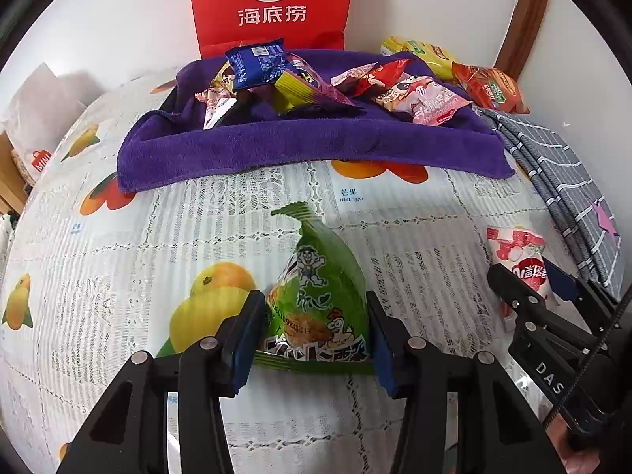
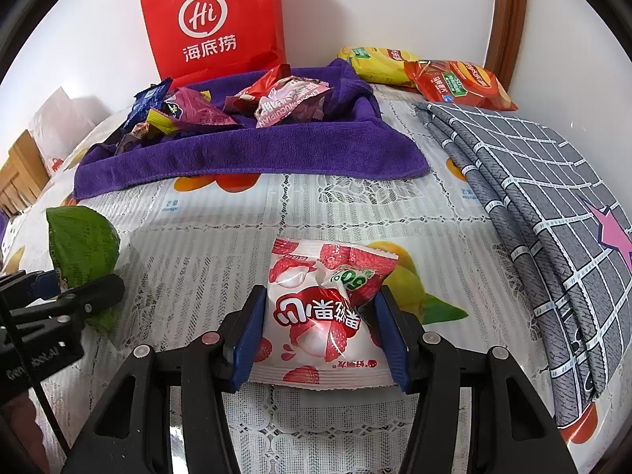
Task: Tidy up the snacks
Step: 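Grasp the pink strawberry candy bag with the right tool while the left tool grasps the green triangular bag, then carry the strawberry bag with the right tool while the left tool carries the green bag over the towel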
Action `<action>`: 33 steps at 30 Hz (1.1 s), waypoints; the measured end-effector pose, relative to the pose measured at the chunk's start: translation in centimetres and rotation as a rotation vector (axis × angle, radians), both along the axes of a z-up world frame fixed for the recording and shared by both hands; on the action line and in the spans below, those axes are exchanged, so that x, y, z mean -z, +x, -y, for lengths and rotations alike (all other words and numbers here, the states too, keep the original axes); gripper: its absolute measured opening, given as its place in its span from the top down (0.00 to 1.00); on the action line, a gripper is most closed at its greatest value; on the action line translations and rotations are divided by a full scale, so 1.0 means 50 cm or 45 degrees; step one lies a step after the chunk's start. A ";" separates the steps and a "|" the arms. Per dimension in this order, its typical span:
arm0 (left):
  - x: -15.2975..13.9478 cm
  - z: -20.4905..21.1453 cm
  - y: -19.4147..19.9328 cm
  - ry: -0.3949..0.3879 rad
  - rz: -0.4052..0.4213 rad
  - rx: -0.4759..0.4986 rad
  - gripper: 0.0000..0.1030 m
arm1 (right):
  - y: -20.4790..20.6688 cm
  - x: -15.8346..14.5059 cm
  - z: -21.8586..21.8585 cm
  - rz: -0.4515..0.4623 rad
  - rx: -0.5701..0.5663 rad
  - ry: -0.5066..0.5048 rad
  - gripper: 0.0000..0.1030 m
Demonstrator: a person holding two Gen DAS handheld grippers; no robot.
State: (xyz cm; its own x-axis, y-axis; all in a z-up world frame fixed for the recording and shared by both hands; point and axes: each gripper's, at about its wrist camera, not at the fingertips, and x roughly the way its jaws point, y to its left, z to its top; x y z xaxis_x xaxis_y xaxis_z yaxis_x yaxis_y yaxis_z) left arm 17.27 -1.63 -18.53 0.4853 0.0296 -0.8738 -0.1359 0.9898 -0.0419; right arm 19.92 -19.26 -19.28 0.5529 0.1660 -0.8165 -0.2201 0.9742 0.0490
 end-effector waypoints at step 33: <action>-0.295 -0.157 0.112 -0.054 0.290 0.045 0.54 | 0.125 -0.351 -0.027 0.210 0.028 0.178 0.53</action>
